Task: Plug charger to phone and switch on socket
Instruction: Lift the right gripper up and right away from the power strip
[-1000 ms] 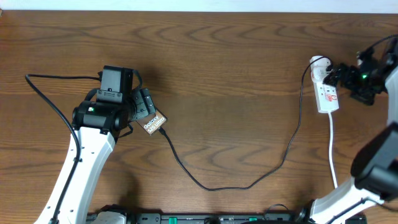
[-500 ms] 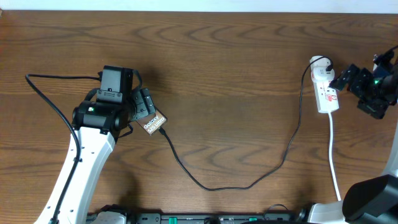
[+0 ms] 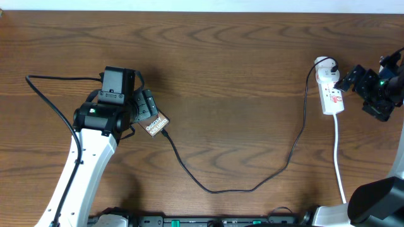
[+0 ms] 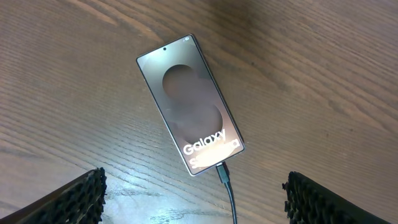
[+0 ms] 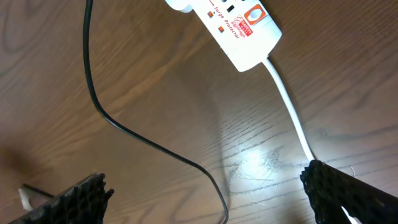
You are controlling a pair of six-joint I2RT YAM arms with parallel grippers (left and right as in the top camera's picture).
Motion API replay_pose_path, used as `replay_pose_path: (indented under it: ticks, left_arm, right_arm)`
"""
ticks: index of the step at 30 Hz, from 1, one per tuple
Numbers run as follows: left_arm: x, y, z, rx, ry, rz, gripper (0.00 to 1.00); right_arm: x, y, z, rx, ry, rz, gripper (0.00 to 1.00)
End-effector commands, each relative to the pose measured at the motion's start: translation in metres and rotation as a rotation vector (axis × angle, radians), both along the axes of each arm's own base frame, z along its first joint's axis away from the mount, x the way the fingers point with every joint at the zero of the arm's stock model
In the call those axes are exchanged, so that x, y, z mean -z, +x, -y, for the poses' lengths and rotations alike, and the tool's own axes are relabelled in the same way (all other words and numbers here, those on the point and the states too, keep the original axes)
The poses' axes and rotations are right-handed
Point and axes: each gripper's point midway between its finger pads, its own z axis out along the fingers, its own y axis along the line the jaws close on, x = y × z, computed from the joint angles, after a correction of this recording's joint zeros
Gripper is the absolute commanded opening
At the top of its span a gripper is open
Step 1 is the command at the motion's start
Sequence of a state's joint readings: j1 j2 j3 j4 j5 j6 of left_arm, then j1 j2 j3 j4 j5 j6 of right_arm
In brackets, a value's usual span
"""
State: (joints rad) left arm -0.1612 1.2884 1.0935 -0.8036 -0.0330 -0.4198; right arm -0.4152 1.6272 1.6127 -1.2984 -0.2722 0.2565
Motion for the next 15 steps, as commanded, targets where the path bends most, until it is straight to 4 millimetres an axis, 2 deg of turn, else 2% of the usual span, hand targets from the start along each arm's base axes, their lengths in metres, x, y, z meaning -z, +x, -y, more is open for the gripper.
replay_pose_path:
  ticks: [1,15]
  left_arm:
    - [-0.0051,0.0026,-0.0019,-0.01,0.013,0.016,0.89]
    - [-0.0051,0.0026,-0.0019,-0.01,0.013,0.016,0.9]
  right_arm:
    - [-0.0007,-0.0012,-0.0017,0.008,0.003,-0.002,0.99]
    - [-0.0007,-0.0012,-0.0017,0.008,0.003,-0.002,0.99]
